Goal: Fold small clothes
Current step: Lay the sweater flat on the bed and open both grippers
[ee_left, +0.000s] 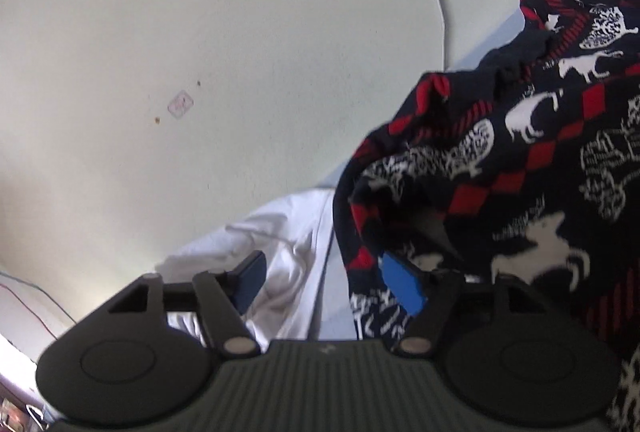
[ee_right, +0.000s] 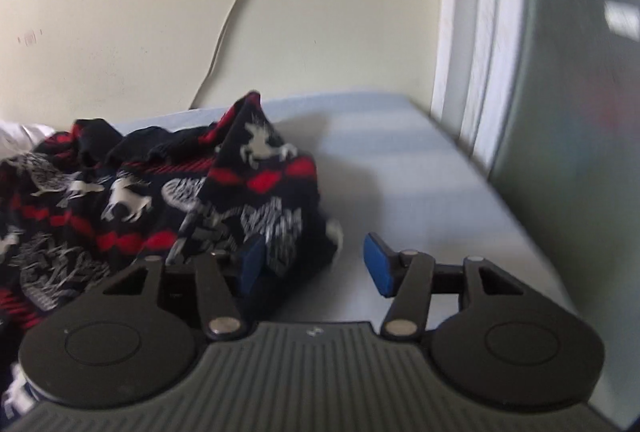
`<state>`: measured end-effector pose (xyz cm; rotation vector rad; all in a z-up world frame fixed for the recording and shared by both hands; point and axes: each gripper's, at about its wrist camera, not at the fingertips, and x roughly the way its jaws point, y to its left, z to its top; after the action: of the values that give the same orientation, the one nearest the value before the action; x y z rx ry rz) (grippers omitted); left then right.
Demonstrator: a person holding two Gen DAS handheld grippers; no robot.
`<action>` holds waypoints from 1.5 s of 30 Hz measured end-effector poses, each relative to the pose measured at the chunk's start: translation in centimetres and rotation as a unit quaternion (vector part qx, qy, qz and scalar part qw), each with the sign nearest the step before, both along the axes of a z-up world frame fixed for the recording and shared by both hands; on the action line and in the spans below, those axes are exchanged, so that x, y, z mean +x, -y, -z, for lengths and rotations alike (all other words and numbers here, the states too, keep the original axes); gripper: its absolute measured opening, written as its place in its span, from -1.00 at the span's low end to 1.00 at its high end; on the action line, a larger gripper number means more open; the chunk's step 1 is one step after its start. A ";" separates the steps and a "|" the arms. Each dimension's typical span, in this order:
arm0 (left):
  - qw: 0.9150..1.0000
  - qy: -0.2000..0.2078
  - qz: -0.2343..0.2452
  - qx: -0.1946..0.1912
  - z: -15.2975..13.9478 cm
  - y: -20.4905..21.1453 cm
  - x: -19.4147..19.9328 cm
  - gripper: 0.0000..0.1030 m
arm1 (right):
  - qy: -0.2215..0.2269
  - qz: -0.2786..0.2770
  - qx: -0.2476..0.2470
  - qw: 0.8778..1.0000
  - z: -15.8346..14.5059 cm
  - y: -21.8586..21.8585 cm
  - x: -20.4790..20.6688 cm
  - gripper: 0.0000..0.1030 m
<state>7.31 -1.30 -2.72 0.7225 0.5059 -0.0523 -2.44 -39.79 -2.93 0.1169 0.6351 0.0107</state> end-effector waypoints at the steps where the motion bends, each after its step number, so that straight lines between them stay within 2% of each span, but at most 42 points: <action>1: 1.000 -0.011 -0.008 -0.016 0.0 -0.9 -0.2 0.56 | 0.003 0.003 0.025 1.000 0.2 0.3 -0.9 0.36; 3: 0.997 -0.029 -0.025 -0.060 -0.1 -2.4 -0.5 0.70 | 0.020 0.012 0.072 0.997 0.1 0.4 -2.9 0.54; 4: 0.995 -0.038 -0.031 -0.082 -0.4 -3.2 -0.7 0.74 | 0.030 0.007 0.096 0.995 0.2 0.3 -3.4 0.66; 5: 0.993 -0.047 -0.037 -0.101 -0.9 -3.8 -0.7 0.74 | 0.036 0.001 0.118 0.992 0.4 0.0 -4.1 0.69; 6: 0.991 -0.056 -0.043 -0.114 -0.7 -4.2 -0.8 0.73 | 0.039 -0.009 0.132 0.990 0.3 -0.4 -4.6 0.70; 8: 0.989 -0.071 -0.048 -0.123 -0.2 -4.4 -0.8 0.54 | 0.031 -0.031 0.140 0.989 1.0 -1.6 -4.7 0.66; 9: 0.988 -0.081 -0.048 -0.122 0.3 -4.4 -0.9 0.13 | 0.019 -0.035 0.130 0.991 1.2 -2.2 -4.2 0.23; 10: 0.988 -0.083 -0.038 -0.128 0.5 -4.4 -1.1 -0.25 | 0.000 -0.031 0.109 0.994 1.4 -2.6 -3.4 -0.71; 12: 0.986 -0.097 -0.036 -0.128 0.6 -4.1 -1.3 -0.91 | -0.017 -0.012 0.094 0.995 1.2 -2.0 -1.9 -0.73; 13: 0.987 -0.093 -0.044 -0.124 0.5 -4.1 -1.4 -0.96 | -0.006 0.007 0.090 0.996 0.8 -1.0 -1.4 -0.74; 14: 0.988 -0.085 -0.046 -0.124 0.2 -4.2 -1.5 -0.96 | 0.013 0.037 0.059 0.997 -0.1 -0.2 -0.9 -0.74; 15: 0.988 -0.080 -0.053 -0.125 -0.2 -4.6 -1.7 -0.96 | 0.040 0.074 0.003 0.996 -1.3 0.5 -0.3 -0.74; 17: 0.986 -0.066 -0.081 -0.132 -1.4 -5.9 -1.7 -0.96 | 0.077 0.142 -0.126 0.979 -3.5 1.5 1.4 -0.73; 18: 0.983 -0.060 -0.099 -0.140 -2.0 -6.8 -1.7 -0.96 | 0.074 0.165 -0.177 0.967 -3.9 2.1 2.8 -0.67; 20: 0.978 -0.056 -0.130 -0.154 -2.9 -8.4 -1.8 -0.96 | 0.043 0.198 -0.237 0.950 -4.3 2.6 5.4 -0.60; 21: 0.976 -0.058 -0.133 -0.163 -3.3 -9.0 -2.0 -0.95 | 0.047 0.202 -0.237 0.949 -4.8 2.4 5.9 -0.36; 22: 0.975 -0.059 -0.130 -0.171 -3.5 -9.3 -2.2 -0.91 | 0.066 0.186 -0.211 0.957 -5.3 1.8 5.9 -0.09; 24: 0.975 -0.061 -0.113 -0.179 -3.8 -9.1 -2.6 -0.87 | 0.098 0.119 -0.127 0.980 -6.1 -0.2 6.1 0.03; 26: 0.976 -0.073 -0.097 -0.180 -3.6 -8.0 -2.8 -0.75 | 0.079 0.031 -0.051 0.995 -5.6 -3.5 7.6 0.02; 28: 0.977 -0.080 -0.078 -0.181 -3.0 -6.8 -3.0 -0.51 | 0.023 -0.062 0.002 0.998 -3.7 -7.8 10.0 -0.04; 29: 0.978 -0.082 -0.073 -0.179 -2.6 -6.4 -3.1 -0.44 | -0.009 -0.094 0.012 0.995 -2.4 -9.8 11.3 -0.06; 31: 0.979 -0.084 -0.071 -0.170 -1.8 -6.1 -3.4 -0.22 | -0.065 -0.143 0.004 0.988 0.4 -13.8 13.9 -0.41; 32: 0.980 -0.087 -0.072 -0.164 -1.4 -6.1 -3.6 -0.21 | -0.078 -0.154 -0.007 0.985 1.4 -15.2 15.0 -0.44; 35: 0.978 -0.105 -0.083 -0.162 -0.1 -6.7 -3.6 -0.21 | -0.071 -0.165 -0.036 0.983 2.5 -17.9 18.1 -0.45; 38: 0.977 -0.096 -0.087 -0.167 -0.1 -6.8 -4.1 -0.18 | -0.057 -0.167 -0.050 0.983 2.4 -20.7 23.6 -0.44; 42: 0.976 -0.094 -0.101 -0.170 -0.2 -6.6 -4.0 -0.16 | -0.040 -0.111 -0.092 0.989 2.6 -22.4 31.0 -0.44; 43: 0.976 -0.094 -0.103 -0.169 -0.2 -6.5 -4.0 -0.14 | -0.036 -0.085 -0.089 0.992 2.6 -22.1 32.4 -0.44; 45: 0.976 -0.095 -0.103 -0.170 -0.3 -6.6 -4.1 -0.09 | -0.038 -0.070 -0.043 0.996 2.1 -21.1 33.4 -0.42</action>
<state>3.21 5.29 -2.43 0.3289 0.7324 -0.0140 31.01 -18.70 -5.01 -0.0107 0.7188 0.1140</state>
